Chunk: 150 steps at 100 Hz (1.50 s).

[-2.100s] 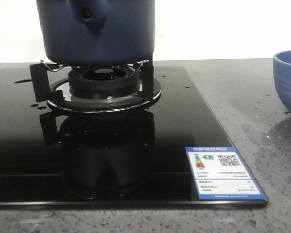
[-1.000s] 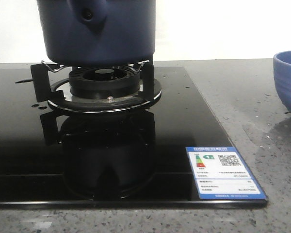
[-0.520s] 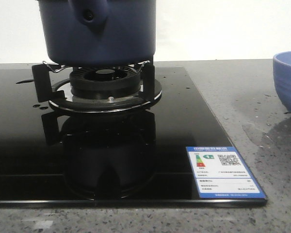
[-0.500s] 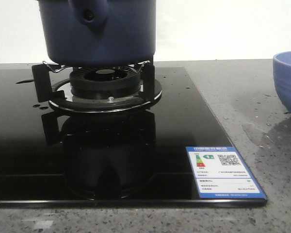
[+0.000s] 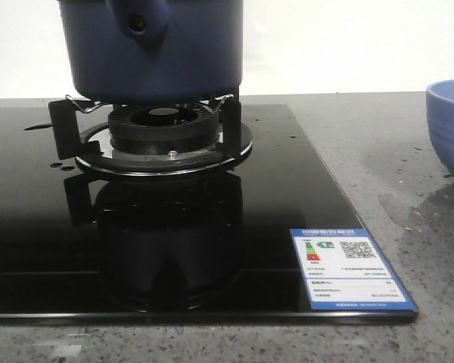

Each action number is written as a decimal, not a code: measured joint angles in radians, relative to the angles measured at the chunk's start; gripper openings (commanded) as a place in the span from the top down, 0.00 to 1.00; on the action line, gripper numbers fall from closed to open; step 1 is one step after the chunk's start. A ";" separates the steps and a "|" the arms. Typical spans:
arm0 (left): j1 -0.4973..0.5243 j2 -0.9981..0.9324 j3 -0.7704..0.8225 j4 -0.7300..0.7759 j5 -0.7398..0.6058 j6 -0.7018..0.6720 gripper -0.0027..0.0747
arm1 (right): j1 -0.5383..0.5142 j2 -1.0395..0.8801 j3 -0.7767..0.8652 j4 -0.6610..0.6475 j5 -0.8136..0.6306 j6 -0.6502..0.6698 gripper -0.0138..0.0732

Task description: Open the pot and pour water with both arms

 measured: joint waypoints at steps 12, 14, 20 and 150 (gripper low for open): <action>0.000 0.000 0.000 0.000 0.000 0.000 0.99 | 0.000 0.000 0.000 0.000 0.000 0.000 0.91; 0.000 0.000 0.000 0.000 0.000 0.000 0.99 | 0.000 0.000 0.000 0.000 0.000 0.000 0.91; 0.000 0.000 0.000 0.000 0.000 0.000 0.99 | 0.000 0.000 0.000 0.000 0.000 0.000 0.91; 0.228 -0.289 0.343 1.745 0.164 -1.518 0.99 | 0.000 0.000 0.000 0.000 0.000 0.000 0.91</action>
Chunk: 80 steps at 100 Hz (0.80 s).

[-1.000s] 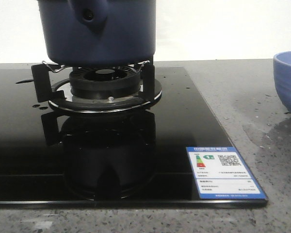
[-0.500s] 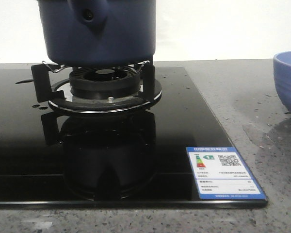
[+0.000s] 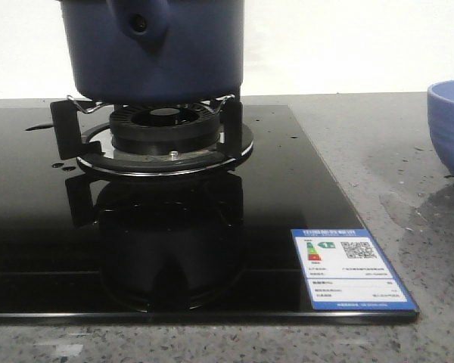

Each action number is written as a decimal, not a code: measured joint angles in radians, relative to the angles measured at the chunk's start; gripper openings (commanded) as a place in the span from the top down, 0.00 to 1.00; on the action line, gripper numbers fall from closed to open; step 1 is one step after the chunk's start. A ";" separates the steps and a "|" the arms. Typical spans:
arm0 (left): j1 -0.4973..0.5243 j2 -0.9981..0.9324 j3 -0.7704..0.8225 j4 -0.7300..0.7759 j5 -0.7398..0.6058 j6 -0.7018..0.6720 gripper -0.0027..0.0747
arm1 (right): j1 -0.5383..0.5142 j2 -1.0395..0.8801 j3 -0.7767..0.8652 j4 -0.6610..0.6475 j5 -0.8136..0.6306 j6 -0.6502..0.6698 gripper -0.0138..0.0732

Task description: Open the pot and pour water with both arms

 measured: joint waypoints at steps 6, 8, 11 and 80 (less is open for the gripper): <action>0.016 0.000 0.000 0.001 0.012 0.000 0.99 | 0.000 0.000 0.000 0.000 0.000 0.000 0.91; 0.018 0.000 0.000 0.001 0.014 0.000 0.99 | 0.000 0.000 0.000 0.000 0.000 0.000 0.91; 0.025 0.000 0.000 0.001 0.014 0.000 0.99 | 0.000 0.000 0.000 0.000 0.000 0.000 0.91; 0.032 0.000 0.000 0.003 0.016 0.000 0.99 | 0.000 0.000 0.000 0.000 0.000 0.000 0.91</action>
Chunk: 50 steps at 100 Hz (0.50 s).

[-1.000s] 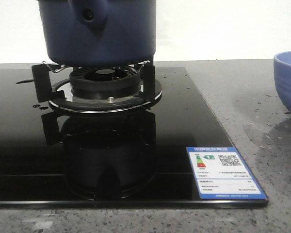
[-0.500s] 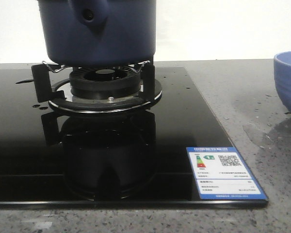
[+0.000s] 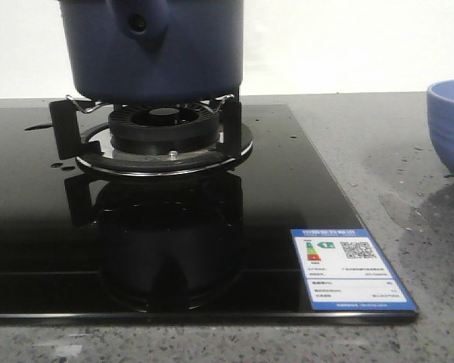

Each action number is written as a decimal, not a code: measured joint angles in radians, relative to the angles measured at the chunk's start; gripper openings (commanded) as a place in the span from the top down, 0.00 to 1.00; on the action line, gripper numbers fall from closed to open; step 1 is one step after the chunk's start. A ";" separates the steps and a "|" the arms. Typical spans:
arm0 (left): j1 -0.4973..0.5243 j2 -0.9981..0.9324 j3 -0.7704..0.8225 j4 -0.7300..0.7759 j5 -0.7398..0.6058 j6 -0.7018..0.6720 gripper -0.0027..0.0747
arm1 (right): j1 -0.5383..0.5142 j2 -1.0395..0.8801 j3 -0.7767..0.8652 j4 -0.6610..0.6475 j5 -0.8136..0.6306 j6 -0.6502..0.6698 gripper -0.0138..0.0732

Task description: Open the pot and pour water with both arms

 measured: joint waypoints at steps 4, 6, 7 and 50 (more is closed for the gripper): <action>0.000 0.000 0.000 0.000 0.000 0.000 0.99 | 0.000 0.000 0.000 0.000 0.000 0.000 0.91; 0.000 0.000 0.000 0.000 0.000 0.000 0.99 | 0.000 0.000 0.000 0.000 0.000 0.000 0.91; 0.000 0.000 0.000 0.000 0.000 0.000 0.99 | 0.000 0.000 0.000 0.000 0.000 0.000 0.91; 0.000 0.000 -0.002 0.000 0.002 0.000 0.99 | -0.084 -0.019 0.237 -0.228 -0.196 0.182 0.91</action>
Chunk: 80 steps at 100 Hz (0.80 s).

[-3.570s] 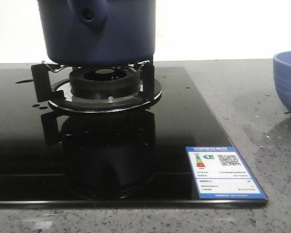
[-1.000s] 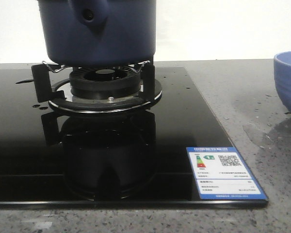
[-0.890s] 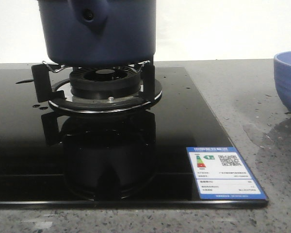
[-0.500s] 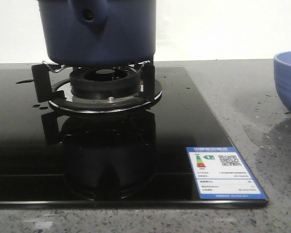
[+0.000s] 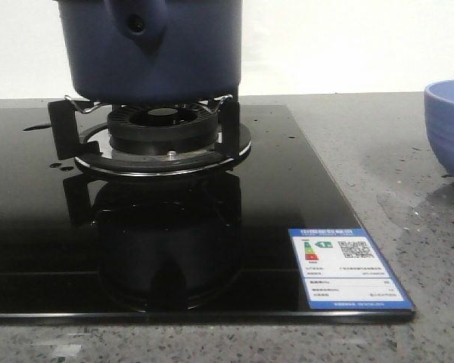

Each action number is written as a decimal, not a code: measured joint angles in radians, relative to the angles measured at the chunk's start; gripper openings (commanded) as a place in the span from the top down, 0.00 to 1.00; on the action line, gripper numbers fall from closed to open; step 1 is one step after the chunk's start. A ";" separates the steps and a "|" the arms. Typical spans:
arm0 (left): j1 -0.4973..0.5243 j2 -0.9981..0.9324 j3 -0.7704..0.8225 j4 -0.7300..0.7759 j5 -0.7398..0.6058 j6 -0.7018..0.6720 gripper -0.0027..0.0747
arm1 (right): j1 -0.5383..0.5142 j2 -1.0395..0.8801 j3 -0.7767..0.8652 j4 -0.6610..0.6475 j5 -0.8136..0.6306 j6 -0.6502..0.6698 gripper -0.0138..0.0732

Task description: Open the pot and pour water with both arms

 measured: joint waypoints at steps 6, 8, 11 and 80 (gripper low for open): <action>0.000 0.000 0.000 0.000 0.000 0.000 0.99 | -0.039 -0.010 0.090 -0.026 -0.103 0.032 0.91; 0.000 0.000 0.000 0.000 0.000 0.000 0.99 | -0.047 -0.012 0.109 -0.033 -0.151 0.038 0.91; 0.000 0.000 0.000 0.000 0.000 0.000 0.99 | -0.066 -0.017 0.154 -0.040 -0.183 0.044 0.91; 0.000 0.000 0.000 0.000 0.000 0.000 0.99 | -0.109 -0.087 0.235 -0.013 -0.043 0.062 0.91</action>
